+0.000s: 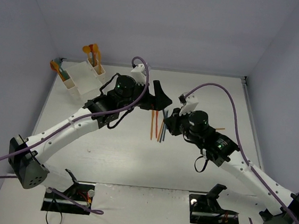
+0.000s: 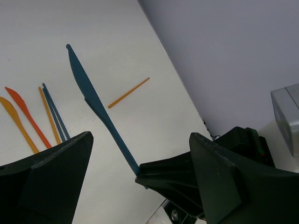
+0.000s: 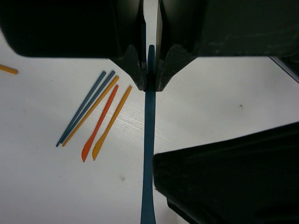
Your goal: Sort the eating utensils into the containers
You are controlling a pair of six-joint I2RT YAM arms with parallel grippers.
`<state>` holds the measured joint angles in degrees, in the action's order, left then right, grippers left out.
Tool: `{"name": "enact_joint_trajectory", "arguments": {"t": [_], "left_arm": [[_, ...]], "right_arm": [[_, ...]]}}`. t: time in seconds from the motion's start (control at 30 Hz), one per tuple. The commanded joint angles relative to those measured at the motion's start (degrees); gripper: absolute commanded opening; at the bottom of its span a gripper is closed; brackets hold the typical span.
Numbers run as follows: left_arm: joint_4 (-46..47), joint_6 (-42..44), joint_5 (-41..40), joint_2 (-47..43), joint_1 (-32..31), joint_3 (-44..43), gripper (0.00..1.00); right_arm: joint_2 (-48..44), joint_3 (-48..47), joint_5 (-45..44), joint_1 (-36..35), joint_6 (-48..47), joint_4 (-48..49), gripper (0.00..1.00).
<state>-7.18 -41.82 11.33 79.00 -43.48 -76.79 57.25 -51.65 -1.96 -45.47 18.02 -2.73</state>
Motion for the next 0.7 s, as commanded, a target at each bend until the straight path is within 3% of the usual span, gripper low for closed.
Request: {"name": "enact_joint_trajectory", "arguments": {"t": [0.0,0.2,0.3,0.4,0.5,0.67], "left_arm": [[3.4,-0.3,-4.8,0.3,-1.3,-3.7,0.78],[5.1,-0.6,-6.9,0.8,-1.8,-3.7,0.49],[6.2,-0.8,-7.3,0.9,-1.9,-3.5,0.25],[7.5,-0.9,-7.7,0.7,-1.8,-3.2,0.09],[10.0,-0.8,-7.9,0.2,-1.9,-2.3,0.0],[10.2,2.4,-9.5,-0.8,-1.7,-1.4,0.0]], "right_arm": [[-1.7,-2.9,1.4,-0.4,-1.0,4.7,0.0],[-1.6,-2.8,3.1,-0.4,-1.0,5.0,0.0],[-1.5,-2.8,3.2,-0.5,-1.1,5.1,0.0],[-1.2,-2.7,3.2,-0.5,-1.2,5.3,0.0],[-1.0,-2.7,3.0,-0.5,-1.2,5.5,0.02],[-0.1,-3.4,3.0,-0.5,-1.7,5.6,0.43]]}}
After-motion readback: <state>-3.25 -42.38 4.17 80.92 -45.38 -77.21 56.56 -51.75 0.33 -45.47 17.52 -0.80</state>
